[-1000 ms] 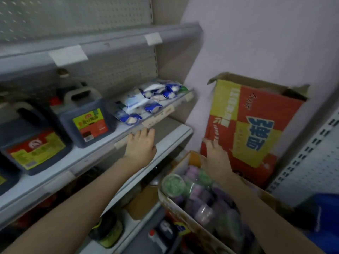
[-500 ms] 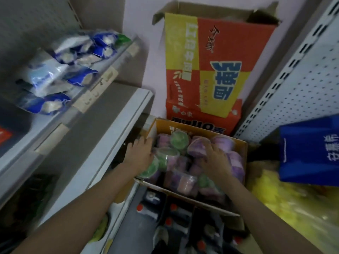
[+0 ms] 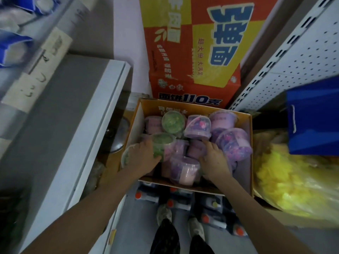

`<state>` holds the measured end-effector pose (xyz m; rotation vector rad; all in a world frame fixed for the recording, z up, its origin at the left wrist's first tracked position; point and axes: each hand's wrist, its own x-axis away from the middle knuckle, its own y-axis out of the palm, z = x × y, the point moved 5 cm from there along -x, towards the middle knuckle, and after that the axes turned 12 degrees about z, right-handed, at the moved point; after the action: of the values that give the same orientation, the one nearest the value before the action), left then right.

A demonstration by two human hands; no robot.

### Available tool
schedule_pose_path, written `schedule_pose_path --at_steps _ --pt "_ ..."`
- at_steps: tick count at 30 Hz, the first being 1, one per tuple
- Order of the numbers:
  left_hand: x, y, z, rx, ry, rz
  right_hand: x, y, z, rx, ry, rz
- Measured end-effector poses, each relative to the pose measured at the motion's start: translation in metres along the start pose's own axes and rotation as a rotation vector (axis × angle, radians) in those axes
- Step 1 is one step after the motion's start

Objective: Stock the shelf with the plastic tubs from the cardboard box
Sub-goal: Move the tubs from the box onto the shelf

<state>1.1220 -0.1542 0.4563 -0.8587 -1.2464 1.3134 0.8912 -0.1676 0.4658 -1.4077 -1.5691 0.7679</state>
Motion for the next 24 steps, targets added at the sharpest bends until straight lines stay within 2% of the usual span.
schedule_pose_path --at_steps 3,7,11,14,18,24 --pt "-0.009 0.013 -0.004 0.035 0.025 0.080 0.000 0.011 0.005 -0.003 0.050 0.002" --pt "-0.022 0.037 -0.003 0.155 -0.048 -0.026 0.010 0.033 0.010 0.001 0.095 -0.056" --pt "-0.031 0.049 -0.002 0.076 -0.075 -0.027 0.026 0.049 0.006 0.041 0.080 -0.048" --pt "-0.040 0.059 0.000 0.034 -0.096 -0.040 0.032 0.062 0.004 0.028 0.107 -0.101" --pt "-0.047 0.065 0.001 0.060 -0.128 -0.058 0.034 0.082 0.006 -0.111 0.225 -0.145" --pt "-0.046 0.059 0.002 0.143 -0.110 0.025 0.026 0.093 0.007 -0.303 0.331 -0.049"
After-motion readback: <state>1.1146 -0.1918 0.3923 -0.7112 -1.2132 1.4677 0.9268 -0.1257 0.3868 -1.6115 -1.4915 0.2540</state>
